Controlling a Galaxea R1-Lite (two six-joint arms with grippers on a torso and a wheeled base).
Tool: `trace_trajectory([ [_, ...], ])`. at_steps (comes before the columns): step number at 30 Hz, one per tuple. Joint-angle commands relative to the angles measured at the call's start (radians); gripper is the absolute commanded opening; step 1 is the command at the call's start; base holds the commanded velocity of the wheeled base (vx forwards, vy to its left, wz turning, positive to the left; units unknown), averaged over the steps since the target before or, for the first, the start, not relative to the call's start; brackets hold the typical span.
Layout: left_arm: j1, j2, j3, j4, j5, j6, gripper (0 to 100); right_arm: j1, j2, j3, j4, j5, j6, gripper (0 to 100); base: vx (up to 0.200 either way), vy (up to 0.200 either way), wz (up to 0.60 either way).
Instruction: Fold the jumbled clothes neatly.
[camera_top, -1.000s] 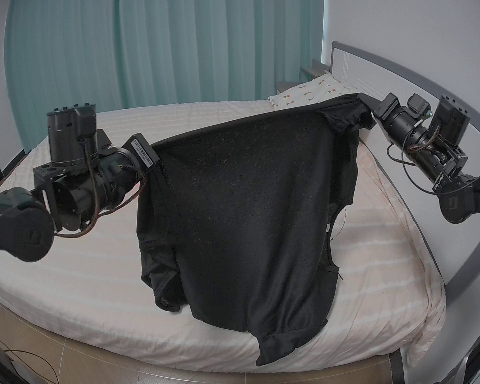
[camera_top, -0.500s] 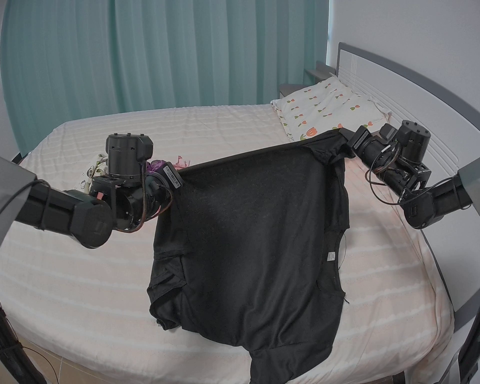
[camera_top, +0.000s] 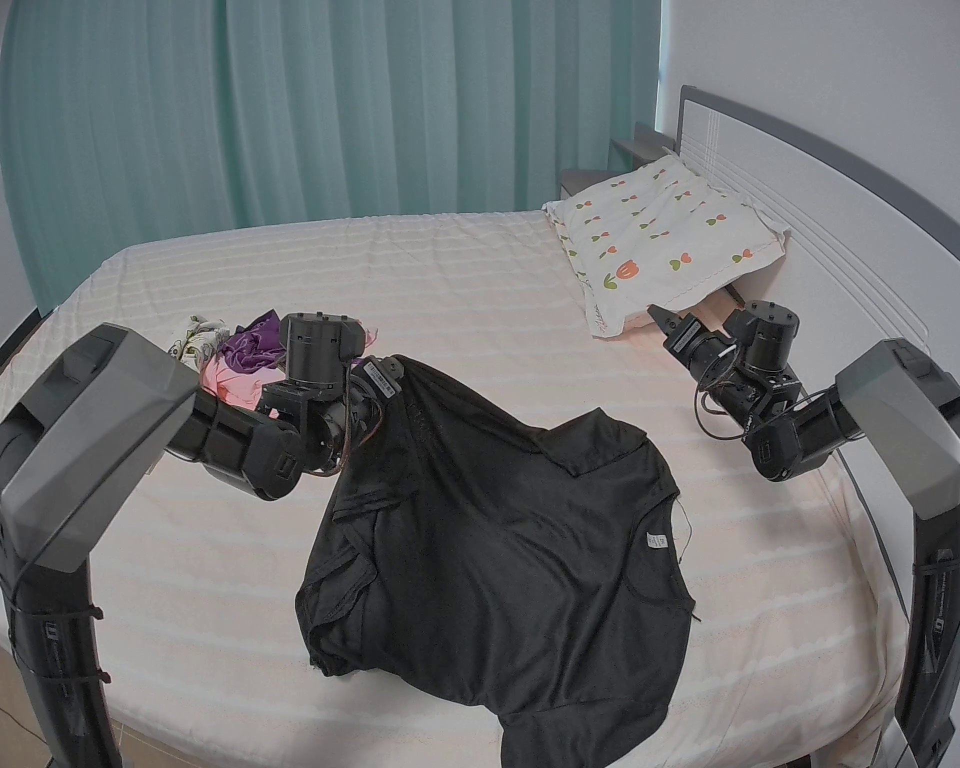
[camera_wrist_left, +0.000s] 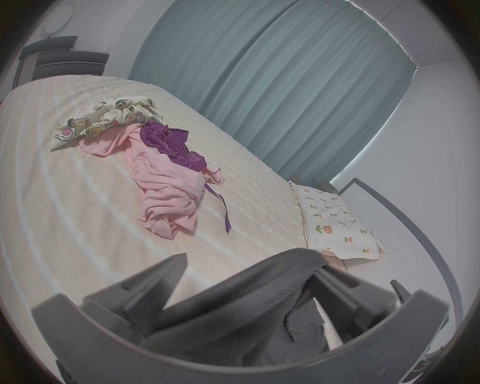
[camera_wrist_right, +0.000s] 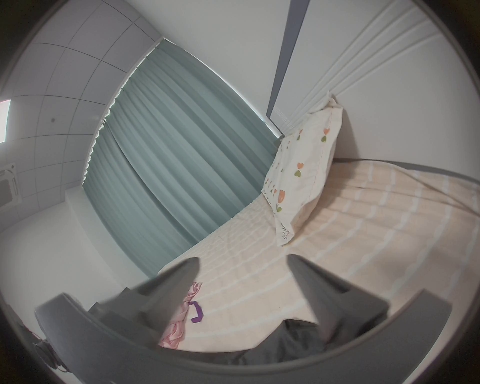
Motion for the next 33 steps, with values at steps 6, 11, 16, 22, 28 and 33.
trace_trajectory([
  [6, 0.069, 0.168, -0.086, -0.063, 0.067, 0.06, 100, -0.067, 0.124, -0.03, 0.049, -0.063, 0.032, 100, 0.0, 0.0, 0.0],
  [11, 0.131, 0.178, -0.183, -0.052, 0.068, 0.158, 100, -0.094, 0.037, 0.18, 0.035, 0.074, 0.032, 100, 0.0, 0.0, 0.0],
  [16, 0.148, 0.175, -0.303, 0.085, 0.06, 0.161, 100, -0.1, -0.044, 0.355, 0.029, 0.137, 0.027, 100, 0.0, 0.0, 0.0],
  [22, 0.169, 0.191, -0.439, 0.356, 0.017, 0.129, 100, -0.108, -0.087, 0.519, -0.031, 0.187, 0.021, 100, 0.0, 0.0, 0.0],
  [28, 0.192, 0.186, -0.455, 0.462, -0.18, 0.043, 100, -0.114, -0.087, 0.628, -0.102, 0.221, 0.012, 100, 0.0, 0.0, 0.0],
  [33, 0.226, 0.18, -0.471, 0.476, -0.236, -0.056, 100, -0.117, -0.094, 0.694, -0.14, 0.235, -0.002, 100, 0.0, 0.0, 0.0],
])
